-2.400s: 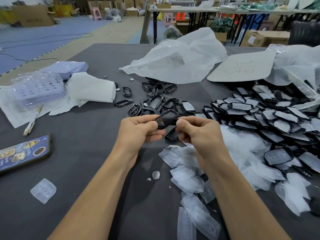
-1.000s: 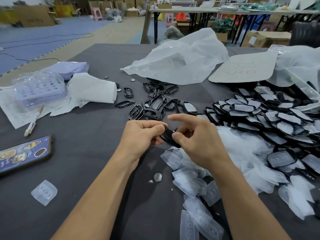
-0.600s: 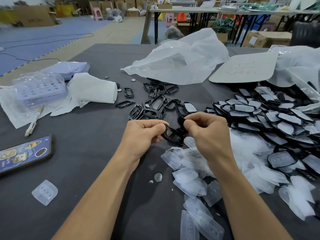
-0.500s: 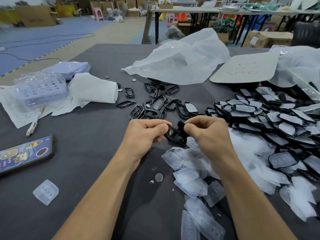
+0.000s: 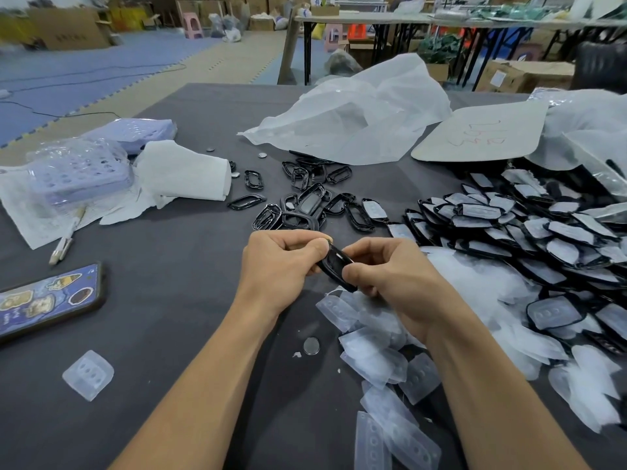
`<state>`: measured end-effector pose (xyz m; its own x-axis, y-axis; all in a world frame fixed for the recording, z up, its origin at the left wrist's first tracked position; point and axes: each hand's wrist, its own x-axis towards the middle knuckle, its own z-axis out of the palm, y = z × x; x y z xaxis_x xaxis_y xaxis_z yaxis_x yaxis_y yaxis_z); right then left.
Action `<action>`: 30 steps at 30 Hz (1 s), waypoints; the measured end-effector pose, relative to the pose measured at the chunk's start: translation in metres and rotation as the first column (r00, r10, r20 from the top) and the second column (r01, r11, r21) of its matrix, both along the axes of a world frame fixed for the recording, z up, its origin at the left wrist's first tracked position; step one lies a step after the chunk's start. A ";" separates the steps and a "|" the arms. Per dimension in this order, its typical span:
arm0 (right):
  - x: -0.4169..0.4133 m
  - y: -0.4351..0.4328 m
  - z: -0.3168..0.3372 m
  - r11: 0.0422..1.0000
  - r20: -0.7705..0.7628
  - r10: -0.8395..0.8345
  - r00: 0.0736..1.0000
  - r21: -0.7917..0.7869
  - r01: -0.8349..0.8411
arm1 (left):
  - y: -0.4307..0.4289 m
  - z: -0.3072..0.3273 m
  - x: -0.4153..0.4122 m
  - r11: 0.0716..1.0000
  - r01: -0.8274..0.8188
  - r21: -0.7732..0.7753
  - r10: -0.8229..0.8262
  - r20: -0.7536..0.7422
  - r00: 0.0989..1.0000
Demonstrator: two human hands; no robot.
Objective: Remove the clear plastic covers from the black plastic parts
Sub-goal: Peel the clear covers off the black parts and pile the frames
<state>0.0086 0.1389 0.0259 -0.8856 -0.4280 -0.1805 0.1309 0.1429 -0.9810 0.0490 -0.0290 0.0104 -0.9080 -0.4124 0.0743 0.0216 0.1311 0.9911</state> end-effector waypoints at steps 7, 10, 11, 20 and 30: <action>-0.001 0.000 0.000 0.997 -0.038 -0.074 0.997 -0.014 0.073 | 0.002 0.004 0.005 0.976 0.207 0.065 -0.212 0.072 0.975; -0.001 -0.001 0.001 0.993 -0.010 -0.090 0.996 -0.078 0.089 | 0.002 0.006 0.004 0.976 0.156 0.154 -0.169 0.073 0.983; -0.001 -0.001 0.001 0.988 -0.001 -0.107 0.994 -0.111 0.106 | 0.001 0.007 0.003 0.976 0.143 0.164 -0.157 0.078 0.984; 0.001 -0.005 0.001 0.942 -0.047 -0.178 0.983 -0.297 0.157 | 0.000 0.014 0.003 0.960 0.119 0.255 -0.150 0.108 0.983; 0.002 -0.007 -0.002 0.964 -0.085 -0.139 0.987 -0.241 0.115 | 0.003 0.012 0.002 0.964 0.170 0.205 -0.183 0.048 0.982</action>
